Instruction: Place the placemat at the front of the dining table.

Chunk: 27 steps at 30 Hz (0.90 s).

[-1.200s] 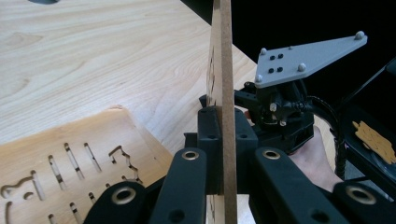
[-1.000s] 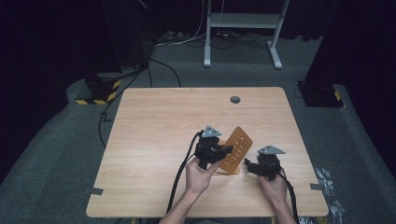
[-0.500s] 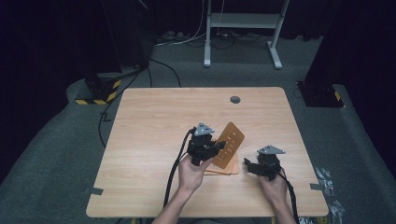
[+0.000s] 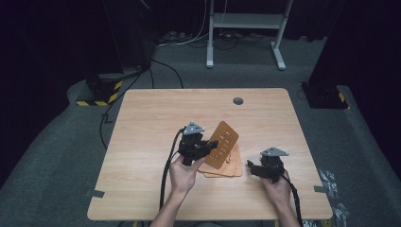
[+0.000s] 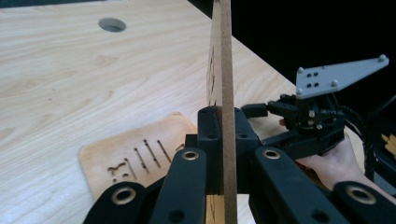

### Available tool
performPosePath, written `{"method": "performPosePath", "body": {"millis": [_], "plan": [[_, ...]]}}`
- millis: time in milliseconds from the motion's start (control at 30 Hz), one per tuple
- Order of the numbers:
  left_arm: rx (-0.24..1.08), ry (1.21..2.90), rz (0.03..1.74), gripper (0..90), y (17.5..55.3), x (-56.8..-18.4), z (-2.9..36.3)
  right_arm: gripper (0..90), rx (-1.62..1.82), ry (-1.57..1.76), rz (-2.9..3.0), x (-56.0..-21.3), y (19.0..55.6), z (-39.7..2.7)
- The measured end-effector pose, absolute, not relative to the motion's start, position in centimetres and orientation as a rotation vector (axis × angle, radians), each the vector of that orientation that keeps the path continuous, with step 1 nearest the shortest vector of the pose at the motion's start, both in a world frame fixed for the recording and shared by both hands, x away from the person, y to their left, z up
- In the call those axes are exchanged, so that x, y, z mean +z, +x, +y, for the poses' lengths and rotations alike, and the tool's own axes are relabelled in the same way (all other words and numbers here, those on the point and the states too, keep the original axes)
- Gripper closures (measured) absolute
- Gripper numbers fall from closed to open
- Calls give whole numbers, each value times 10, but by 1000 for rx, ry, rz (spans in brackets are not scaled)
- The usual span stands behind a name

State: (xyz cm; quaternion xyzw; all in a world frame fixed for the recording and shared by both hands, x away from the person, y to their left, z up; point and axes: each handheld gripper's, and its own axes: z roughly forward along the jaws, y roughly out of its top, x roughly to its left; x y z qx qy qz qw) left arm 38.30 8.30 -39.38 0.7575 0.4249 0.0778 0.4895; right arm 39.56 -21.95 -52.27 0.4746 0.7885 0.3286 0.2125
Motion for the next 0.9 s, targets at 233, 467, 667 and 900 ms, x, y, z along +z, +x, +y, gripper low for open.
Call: {"method": "performPosePath", "body": {"millis": [233,467,667,900], "plan": [[253,1788,1111,861,386,-390,105,282,913,1315,2190,-523,396,-220],[326,1777,1137,862,383,-386,126,282,913,1318,2191,-523,396,-219],[360,1738,1116,862,382,-385,138,282,913,1315,2190,-523,396,-220],[399,1722,1162,862,387,-383,148,262,915,1315,2198,-523,397,-219]]}}
